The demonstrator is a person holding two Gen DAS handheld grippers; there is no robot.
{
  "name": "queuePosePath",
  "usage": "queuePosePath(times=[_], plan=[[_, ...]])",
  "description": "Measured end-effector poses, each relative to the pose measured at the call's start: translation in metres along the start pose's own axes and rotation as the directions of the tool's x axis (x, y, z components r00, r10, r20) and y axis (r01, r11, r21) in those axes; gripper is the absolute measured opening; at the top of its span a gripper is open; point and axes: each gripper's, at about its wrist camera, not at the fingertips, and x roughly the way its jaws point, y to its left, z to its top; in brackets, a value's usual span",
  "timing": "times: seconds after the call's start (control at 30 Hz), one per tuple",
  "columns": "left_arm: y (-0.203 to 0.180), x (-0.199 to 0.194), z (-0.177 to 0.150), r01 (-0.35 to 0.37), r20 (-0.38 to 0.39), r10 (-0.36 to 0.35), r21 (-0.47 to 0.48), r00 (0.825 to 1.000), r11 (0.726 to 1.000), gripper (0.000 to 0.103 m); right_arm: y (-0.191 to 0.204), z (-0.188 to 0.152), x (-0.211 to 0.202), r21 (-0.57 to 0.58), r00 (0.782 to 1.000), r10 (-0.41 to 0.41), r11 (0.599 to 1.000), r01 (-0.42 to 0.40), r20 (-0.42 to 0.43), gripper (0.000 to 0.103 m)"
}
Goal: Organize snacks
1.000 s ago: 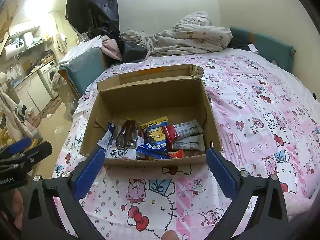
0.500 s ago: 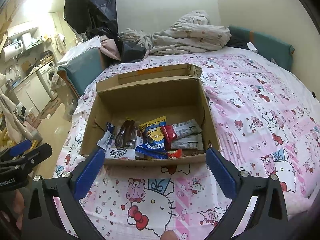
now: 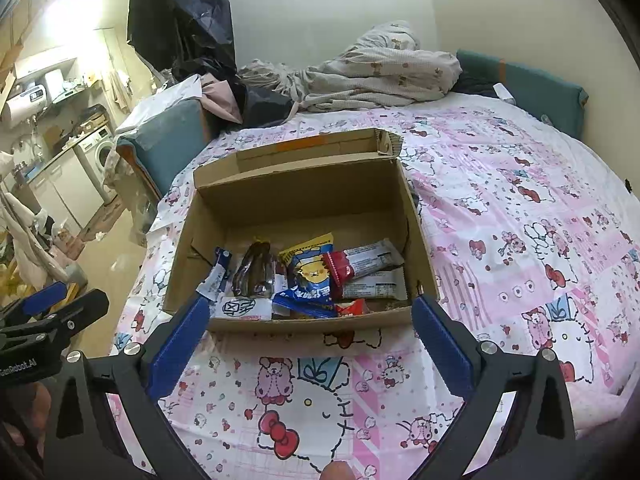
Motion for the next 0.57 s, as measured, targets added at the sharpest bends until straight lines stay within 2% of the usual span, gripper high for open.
queuePosePath(times=[0.57], plan=[[-0.0007,0.0040,0.0012,0.010,-0.011,-0.010,-0.012,1.000,1.000,0.103,0.0034,-0.0002,-0.0012,-0.009,1.000,0.007,1.000,-0.007,0.008,0.103]])
